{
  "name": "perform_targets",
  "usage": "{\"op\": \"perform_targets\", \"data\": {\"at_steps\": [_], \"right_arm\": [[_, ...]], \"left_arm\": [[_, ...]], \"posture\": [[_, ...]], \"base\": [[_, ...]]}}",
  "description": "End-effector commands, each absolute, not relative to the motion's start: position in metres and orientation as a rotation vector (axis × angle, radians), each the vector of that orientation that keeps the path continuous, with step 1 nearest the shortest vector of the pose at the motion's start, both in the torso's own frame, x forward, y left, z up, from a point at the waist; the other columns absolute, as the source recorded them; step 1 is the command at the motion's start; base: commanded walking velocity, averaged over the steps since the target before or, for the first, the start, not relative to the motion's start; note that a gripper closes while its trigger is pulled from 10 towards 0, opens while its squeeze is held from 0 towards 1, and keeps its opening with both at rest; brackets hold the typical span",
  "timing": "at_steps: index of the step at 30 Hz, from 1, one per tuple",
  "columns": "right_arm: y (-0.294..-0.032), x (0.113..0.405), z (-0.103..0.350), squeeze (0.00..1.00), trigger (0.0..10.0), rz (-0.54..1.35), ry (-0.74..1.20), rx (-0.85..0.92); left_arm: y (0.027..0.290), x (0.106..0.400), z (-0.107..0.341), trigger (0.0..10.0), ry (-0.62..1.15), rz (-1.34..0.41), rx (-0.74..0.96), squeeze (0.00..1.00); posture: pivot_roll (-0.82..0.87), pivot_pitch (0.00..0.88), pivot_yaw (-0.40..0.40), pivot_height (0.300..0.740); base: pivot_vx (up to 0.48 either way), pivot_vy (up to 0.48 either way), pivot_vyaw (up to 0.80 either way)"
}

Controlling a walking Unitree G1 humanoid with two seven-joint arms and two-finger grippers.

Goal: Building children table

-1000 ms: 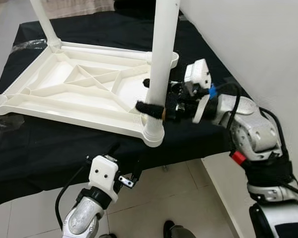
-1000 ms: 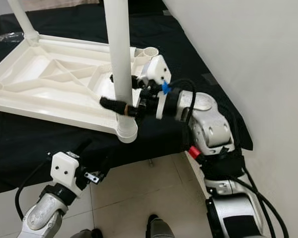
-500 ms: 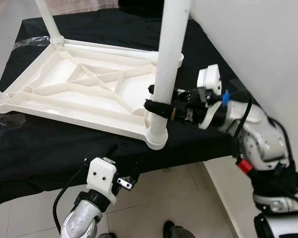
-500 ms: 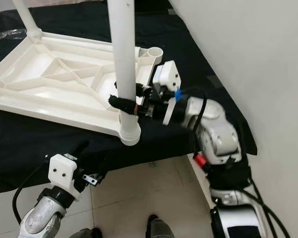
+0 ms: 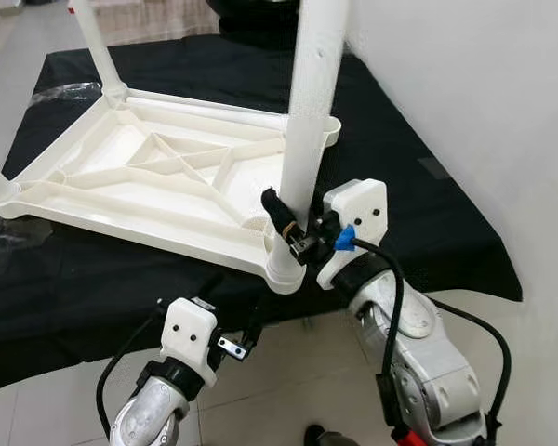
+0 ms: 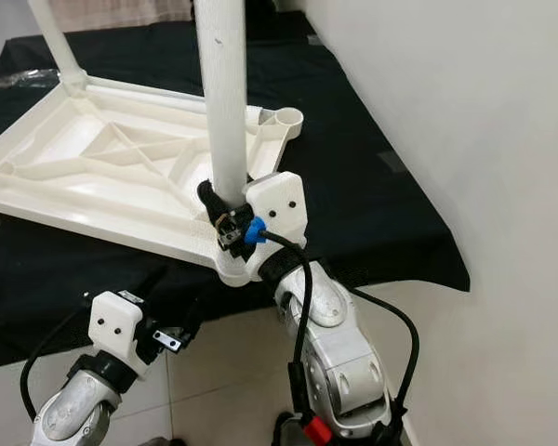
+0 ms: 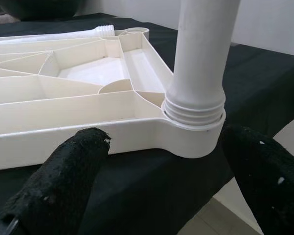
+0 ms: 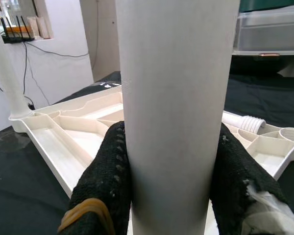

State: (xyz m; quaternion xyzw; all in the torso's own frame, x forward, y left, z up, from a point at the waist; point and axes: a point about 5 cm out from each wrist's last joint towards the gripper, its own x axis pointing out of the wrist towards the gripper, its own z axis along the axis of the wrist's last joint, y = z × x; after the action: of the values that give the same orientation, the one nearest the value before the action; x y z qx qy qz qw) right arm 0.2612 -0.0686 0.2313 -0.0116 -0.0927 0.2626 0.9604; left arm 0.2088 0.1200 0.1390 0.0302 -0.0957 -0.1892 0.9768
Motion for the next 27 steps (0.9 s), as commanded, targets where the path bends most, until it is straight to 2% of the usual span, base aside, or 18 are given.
{"op": "perform_targets", "data": {"at_steps": [1, 3, 4, 5, 6, 8, 10, 11, 12, 13, 16, 23, 24, 25, 26, 27], "right_arm": [[-0.069, 0.270, 0.187, 0.00, 0.0, 0.515, 0.065, -0.039], [-0.074, 0.282, 0.195, 0.00, 0.0, 0.481, 0.038, -0.074], [-0.076, 0.287, 0.199, 0.00, 1.0, 0.464, 0.027, -0.086], [-0.079, 0.292, 0.202, 0.00, 4.5, 0.449, 0.015, -0.095], [-0.079, 0.292, 0.202, 0.00, 4.5, 0.449, 0.015, -0.095], [-0.080, 0.297, 0.208, 0.00, 10.0, 0.435, -0.011, -0.103], [-0.078, 0.299, 0.211, 0.00, 10.0, 0.479, -0.032, -0.092], [-0.076, 0.299, 0.214, 0.75, 10.0, 0.517, -0.046, -0.081], [-0.076, 0.299, 0.214, 0.75, 10.0, 0.517, -0.046, -0.081], [-0.075, 0.300, 0.215, 1.00, 10.0, 0.541, -0.052, -0.074], [-0.078, 0.305, 0.227, 1.00, 10.0, 0.651, -0.110, -0.025], [-0.083, 0.310, 0.247, 1.00, 10.0, 0.887, -0.182, -0.046], [-0.085, 0.310, 0.251, 0.18, 10.0, 0.948, -0.194, -0.082], [-0.087, 0.310, 0.253, 0.18, 10.0, 0.993, -0.200, -0.108], [-0.089, 0.309, 0.256, 0.00, 10.0, 1.057, -0.207, -0.137], [-0.089, 0.309, 0.256, 0.00, 10.0, 1.057, -0.207, -0.137]], "left_arm": [[0.119, 0.208, 0.134, 10.0, -0.173, -0.387, 0.064, 0.00], [0.117, 0.210, 0.133, 10.0, -0.172, -0.393, 0.062, 0.00], [0.116, 0.210, 0.133, 10.0, -0.173, -0.393, 0.062, 0.00], [0.116, 0.210, 0.133, 10.0, -0.175, -0.390, 0.061, 0.00], [0.116, 0.210, 0.133, 10.0, -0.175, -0.390, 0.061, 0.00], [0.116, 0.211, 0.133, 10.0, -0.178, -0.381, 0.061, 0.00], [0.115, 0.212, 0.132, 10.0, -0.179, -0.377, 0.060, 0.00], [0.115, 0.212, 0.132, 10.0, -0.180, -0.376, 0.059, 0.00], [0.115, 0.212, 0.132, 10.0, -0.180, -0.376, 0.059, 0.00], [0.115, 0.212, 0.132, 10.0, -0.180, -0.376, 0.059, 0.00], [0.115, 0.213, 0.132, 10.0, -0.181, -0.376, 0.058, 0.00], [0.115, 0.215, 0.132, 10.0, -0.181, -0.375, 0.059, 0.00], [0.115, 0.215, 0.132, 10.0, -0.182, -0.374, 0.060, 0.00], [0.115, 0.215, 0.132, 10.0, -0.182, -0.373, 0.061, 0.00], [0.115, 0.215, 0.132, 10.0, -0.182, -0.372, 0.062, 0.00], [0.115, 0.215, 0.132, 10.0, -0.182, -0.372, 0.062, 0.00]], "posture": [[-0.04, 0.228, -0.027, 0.740], [-0.03, 0.204, -0.040, 0.740], [-0.03, 0.204, -0.040, 0.740], [-0.03, 0.201, -0.043, 0.740], [-0.03, 0.201, -0.043, 0.740], [-0.03, 0.191, -0.049, 0.740], [-0.03, 0.182, -0.049, 0.740], [-0.03, 0.182, -0.049, 0.740], [-0.03, 0.182, -0.049, 0.740], [-0.03, 0.182, -0.049, 0.740], [-0.03, 0.178, -0.046, 0.740], [-0.02, 0.173, -0.043, 0.740], [-0.01, 0.174, -0.041, 0.740], [-0.01, 0.174, -0.041, 0.740], [-0.01, 0.177, -0.041, 0.740], [-0.01, 0.177, -0.041, 0.740]], "base": [[0.000, 0.000, 0.00], [0.000, 0.000, 0.00], [0.000, 0.000, 0.00], [0.000, 0.000, 0.00], [0.000, 0.000, 0.00], [0.000, 0.000, 0.00], [0.000, 0.000, 0.00], [0.000, 0.000, 0.00], [0.000, 0.000, 0.00], [0.000, 0.000, 0.00], [0.000, 0.000, 0.00], [0.000, 0.000, 0.00], [0.000, 0.000, 0.00], [0.000, 0.000, 0.00], [0.000, 0.000, 0.00], [0.000, 0.000, 0.00]]}}
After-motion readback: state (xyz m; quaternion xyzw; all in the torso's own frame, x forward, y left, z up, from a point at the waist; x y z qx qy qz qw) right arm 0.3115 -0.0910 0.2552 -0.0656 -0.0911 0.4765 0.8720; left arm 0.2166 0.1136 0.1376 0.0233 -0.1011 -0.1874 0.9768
